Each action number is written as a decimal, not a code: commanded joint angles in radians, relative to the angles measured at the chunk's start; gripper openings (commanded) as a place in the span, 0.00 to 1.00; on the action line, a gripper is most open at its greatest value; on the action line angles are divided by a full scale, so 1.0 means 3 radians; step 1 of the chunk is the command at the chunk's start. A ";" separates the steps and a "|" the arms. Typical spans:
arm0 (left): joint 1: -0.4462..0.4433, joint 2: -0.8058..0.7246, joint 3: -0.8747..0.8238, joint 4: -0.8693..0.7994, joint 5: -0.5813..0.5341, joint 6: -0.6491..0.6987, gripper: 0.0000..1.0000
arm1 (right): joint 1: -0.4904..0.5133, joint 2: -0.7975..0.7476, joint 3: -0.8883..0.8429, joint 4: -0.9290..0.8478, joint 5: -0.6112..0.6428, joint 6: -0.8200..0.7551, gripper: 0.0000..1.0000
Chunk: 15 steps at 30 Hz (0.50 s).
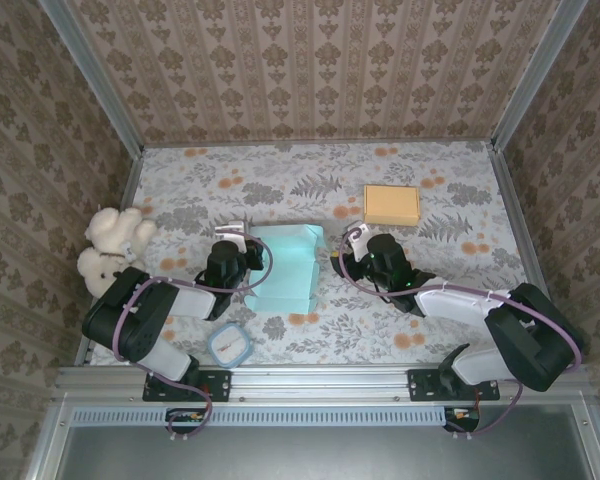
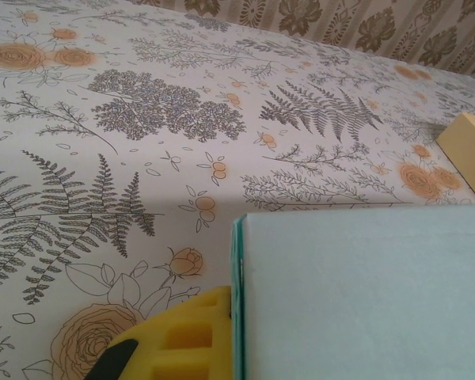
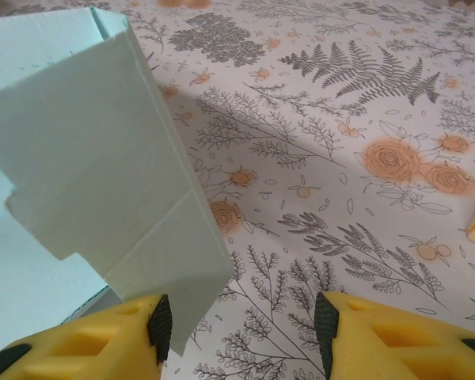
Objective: Fold the paper box
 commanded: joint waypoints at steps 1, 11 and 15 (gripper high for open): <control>0.0017 0.0020 -0.0006 0.0137 0.0075 -0.0033 0.00 | 0.0003 -0.0029 0.0092 0.0070 -0.0168 -0.0037 0.53; 0.0017 0.0063 0.0009 0.0148 0.0102 -0.0063 0.00 | 0.0017 0.0067 0.0179 0.0088 -0.0353 -0.0016 0.52; 0.0012 0.0077 0.0015 0.0162 0.0115 -0.0075 0.00 | 0.0022 0.0067 0.0214 0.0085 -0.0374 -0.0031 0.52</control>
